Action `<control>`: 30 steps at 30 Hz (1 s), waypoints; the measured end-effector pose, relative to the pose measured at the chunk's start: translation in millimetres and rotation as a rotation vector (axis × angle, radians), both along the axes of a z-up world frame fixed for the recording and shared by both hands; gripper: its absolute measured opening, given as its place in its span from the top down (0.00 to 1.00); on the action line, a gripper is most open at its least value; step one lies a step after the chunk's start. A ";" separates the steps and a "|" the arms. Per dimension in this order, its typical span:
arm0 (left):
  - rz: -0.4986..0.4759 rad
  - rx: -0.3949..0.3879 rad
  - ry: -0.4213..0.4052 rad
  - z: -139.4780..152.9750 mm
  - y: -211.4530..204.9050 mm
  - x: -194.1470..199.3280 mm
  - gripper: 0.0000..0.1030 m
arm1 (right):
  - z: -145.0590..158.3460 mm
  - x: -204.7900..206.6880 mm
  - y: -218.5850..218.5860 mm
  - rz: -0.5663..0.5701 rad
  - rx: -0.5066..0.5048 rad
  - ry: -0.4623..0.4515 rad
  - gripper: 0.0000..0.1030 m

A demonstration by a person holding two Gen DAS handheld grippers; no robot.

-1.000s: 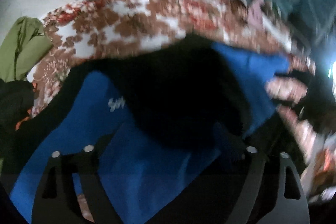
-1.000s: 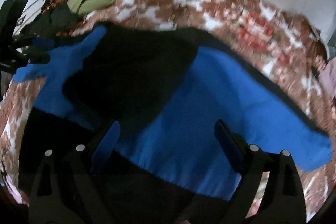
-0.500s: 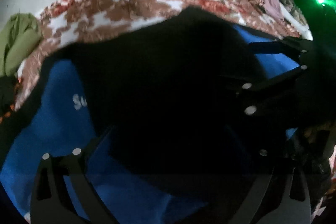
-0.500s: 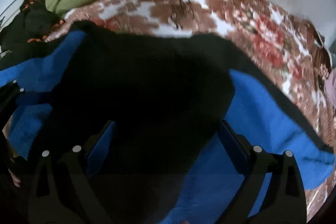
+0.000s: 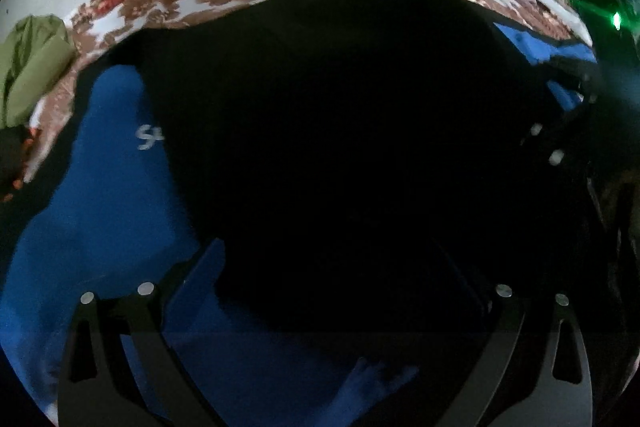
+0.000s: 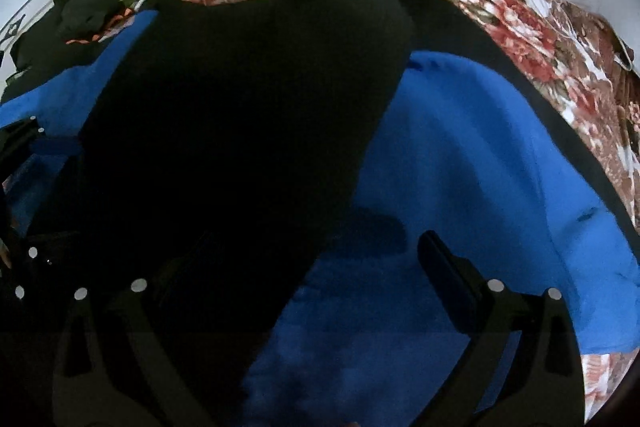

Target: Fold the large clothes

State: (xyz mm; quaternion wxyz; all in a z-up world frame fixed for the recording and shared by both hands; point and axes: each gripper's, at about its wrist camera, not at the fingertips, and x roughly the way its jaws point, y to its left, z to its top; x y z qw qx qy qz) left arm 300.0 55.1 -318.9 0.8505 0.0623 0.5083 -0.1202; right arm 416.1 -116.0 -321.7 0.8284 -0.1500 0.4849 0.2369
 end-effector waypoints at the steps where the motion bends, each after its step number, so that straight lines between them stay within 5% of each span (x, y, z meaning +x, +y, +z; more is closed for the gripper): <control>1: 0.000 0.013 -0.002 9.5 2.7 -4.6 0.05 | 9.1 -1.8 -0.4 0.001 0.012 -0.004 0.05; 6: -0.067 0.017 -0.096 64.1 -6.6 -24.2 0.05 | 67.9 -18.7 -4.0 -0.002 0.095 -0.047 0.05; 9: -0.100 -0.053 -0.120 78.2 -19.3 -24.1 0.05 | 71.2 -29.5 2.0 0.017 0.046 -0.052 0.05; 13: -0.150 -0.061 -0.086 51.0 -44.3 -21.4 0.05 | 33.1 -36.7 5.5 0.027 -0.040 0.007 0.05; 21: -0.135 -0.107 -0.023 -9.1 -40.3 -20.8 0.05 | -5.9 -37.9 -8.4 -0.003 -0.033 0.025 0.05; 25: -0.139 -0.101 -0.024 -0.4 -38.8 -23.7 0.05 | -1.3 -41.8 -8.4 -0.004 -0.049 0.011 0.05; 30: -0.082 -0.070 -0.089 43.8 -8.1 -45.0 0.05 | 35.8 -47.7 -7.5 -0.041 -0.028 0.015 0.05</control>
